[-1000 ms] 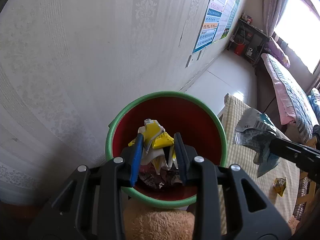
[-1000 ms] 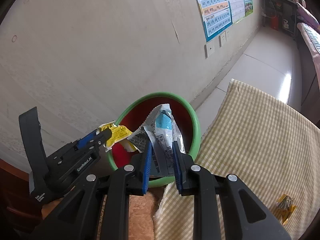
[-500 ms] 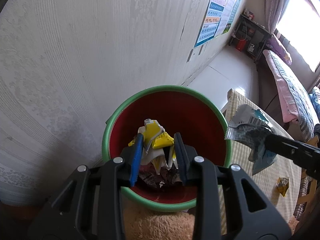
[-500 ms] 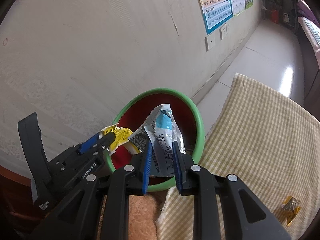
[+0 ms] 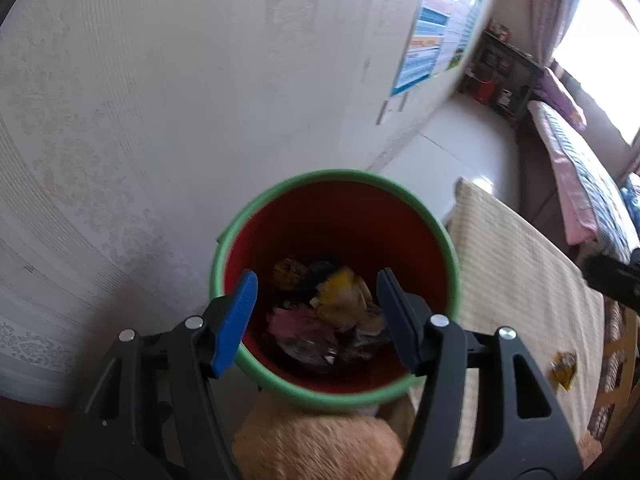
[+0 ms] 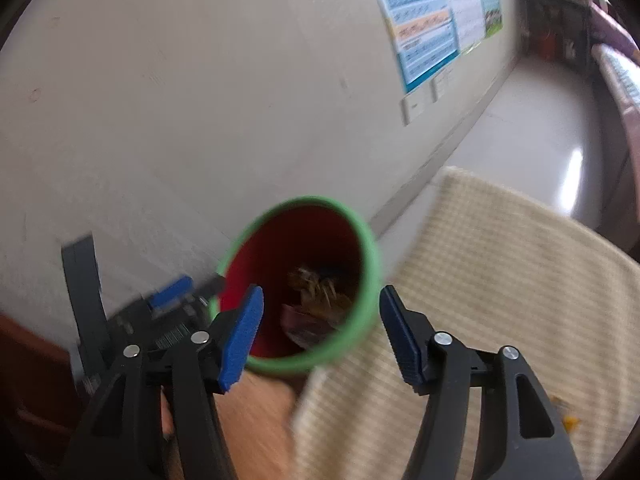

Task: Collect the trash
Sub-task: 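Grasp the small gold wrapper with the left tool while the right tool grasps the pink-white paper, then carry the gold wrapper and pink-white paper over the red bin and open both tools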

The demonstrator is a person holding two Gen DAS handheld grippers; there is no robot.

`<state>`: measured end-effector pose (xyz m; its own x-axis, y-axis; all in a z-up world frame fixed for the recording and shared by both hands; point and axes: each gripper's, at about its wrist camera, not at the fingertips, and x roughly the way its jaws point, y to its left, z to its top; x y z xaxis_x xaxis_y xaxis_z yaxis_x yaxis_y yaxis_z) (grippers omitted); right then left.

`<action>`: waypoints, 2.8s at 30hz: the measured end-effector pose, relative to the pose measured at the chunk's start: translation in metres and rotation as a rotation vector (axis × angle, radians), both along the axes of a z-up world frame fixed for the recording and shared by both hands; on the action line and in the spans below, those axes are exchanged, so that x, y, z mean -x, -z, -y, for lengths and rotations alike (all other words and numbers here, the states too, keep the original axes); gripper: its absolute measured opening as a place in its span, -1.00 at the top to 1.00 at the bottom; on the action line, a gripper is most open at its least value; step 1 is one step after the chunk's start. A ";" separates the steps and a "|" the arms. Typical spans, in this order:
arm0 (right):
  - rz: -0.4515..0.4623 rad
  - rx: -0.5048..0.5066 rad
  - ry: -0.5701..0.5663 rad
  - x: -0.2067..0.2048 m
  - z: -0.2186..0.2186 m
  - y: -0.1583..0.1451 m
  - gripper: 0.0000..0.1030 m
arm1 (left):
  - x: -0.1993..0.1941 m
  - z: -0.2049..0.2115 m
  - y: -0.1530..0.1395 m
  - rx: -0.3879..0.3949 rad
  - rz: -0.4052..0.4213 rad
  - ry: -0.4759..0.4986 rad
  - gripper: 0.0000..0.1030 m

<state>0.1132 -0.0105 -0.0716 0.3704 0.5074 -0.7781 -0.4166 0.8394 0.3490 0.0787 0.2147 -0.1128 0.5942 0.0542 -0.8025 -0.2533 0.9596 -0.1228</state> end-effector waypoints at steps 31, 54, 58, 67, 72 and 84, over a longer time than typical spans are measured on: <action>-0.368 0.114 0.076 0.191 0.249 0.142 0.50 | -0.004 0.331 0.051 0.136 -0.216 0.624 -0.15; -0.183 0.137 0.345 0.181 0.266 0.114 0.58 | 0.006 0.295 0.032 0.085 -0.137 0.566 0.57; -0.171 0.097 0.432 0.168 0.264 0.109 0.57 | 0.007 0.262 0.015 0.097 -0.114 0.498 0.57; -0.162 0.036 0.411 0.139 0.233 0.094 0.57 | 0.017 0.224 -0.013 0.032 -0.017 0.413 0.57; -0.123 0.038 0.400 0.129 0.218 0.079 0.57 | 0.014 0.211 -0.012 0.042 -0.011 0.387 0.57; -0.070 0.013 0.373 0.118 0.196 0.056 0.57 | 0.026 0.198 -0.037 -0.006 0.070 0.364 0.57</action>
